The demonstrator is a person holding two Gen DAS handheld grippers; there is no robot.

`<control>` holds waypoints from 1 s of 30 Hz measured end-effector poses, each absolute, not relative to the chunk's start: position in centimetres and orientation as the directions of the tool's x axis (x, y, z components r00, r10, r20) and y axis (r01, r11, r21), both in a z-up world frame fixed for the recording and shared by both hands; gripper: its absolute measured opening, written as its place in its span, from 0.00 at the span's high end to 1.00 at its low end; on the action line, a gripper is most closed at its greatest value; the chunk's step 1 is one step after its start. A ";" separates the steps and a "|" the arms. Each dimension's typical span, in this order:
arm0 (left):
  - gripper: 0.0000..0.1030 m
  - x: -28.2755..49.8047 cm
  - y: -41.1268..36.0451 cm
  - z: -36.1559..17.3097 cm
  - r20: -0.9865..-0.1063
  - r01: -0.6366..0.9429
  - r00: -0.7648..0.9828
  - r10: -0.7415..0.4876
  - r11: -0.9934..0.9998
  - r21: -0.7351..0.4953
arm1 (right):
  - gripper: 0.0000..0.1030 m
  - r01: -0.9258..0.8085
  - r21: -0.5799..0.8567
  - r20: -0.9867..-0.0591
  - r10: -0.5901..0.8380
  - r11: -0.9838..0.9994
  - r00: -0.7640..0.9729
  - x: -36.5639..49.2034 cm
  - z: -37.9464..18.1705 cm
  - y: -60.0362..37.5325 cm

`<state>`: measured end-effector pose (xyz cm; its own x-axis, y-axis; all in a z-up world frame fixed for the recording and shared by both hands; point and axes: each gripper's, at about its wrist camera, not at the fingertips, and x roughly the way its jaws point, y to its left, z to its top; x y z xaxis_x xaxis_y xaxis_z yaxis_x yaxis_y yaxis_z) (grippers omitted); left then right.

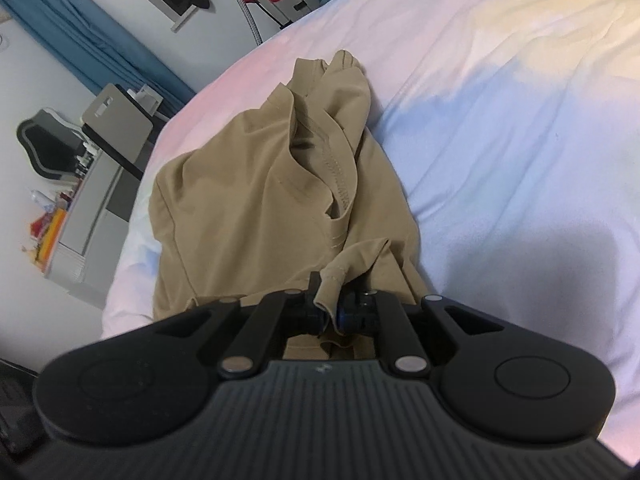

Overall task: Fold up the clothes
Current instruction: 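Fold the hem end up toward the collar with both grippers and release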

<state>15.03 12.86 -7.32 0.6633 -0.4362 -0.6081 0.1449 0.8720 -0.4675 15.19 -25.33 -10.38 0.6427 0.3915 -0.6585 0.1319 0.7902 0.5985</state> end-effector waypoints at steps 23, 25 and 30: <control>0.58 8.6 12.2 -8.6 -0.632 0.137 0.508 -0.586 0.779 -0.612 | 0.25 0.086 0.595 -0.608 0.378 0.799 0.698 6.0 -5.7 -26.7; 0.62 8.5 11.9 -8.7 -0.641 0.136 0.496 -0.586 0.782 -0.609 | 0.25 0.082 0.580 -0.612 0.367 0.810 0.700 5.7 -5.7 -26.6; 0.92 7.7 11.4 -8.7 -0.657 0.138 0.508 -0.556 0.806 -0.576 | 0.25 0.093 0.560 -0.638 0.356 0.823 0.683 5.5 -6.3 -26.5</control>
<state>7.71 11.44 -8.74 0.5083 -0.5563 -0.6573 0.1376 0.8060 -0.5757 5.50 -26.47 -6.32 0.6829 0.3563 -0.6377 0.0933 0.8233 0.5599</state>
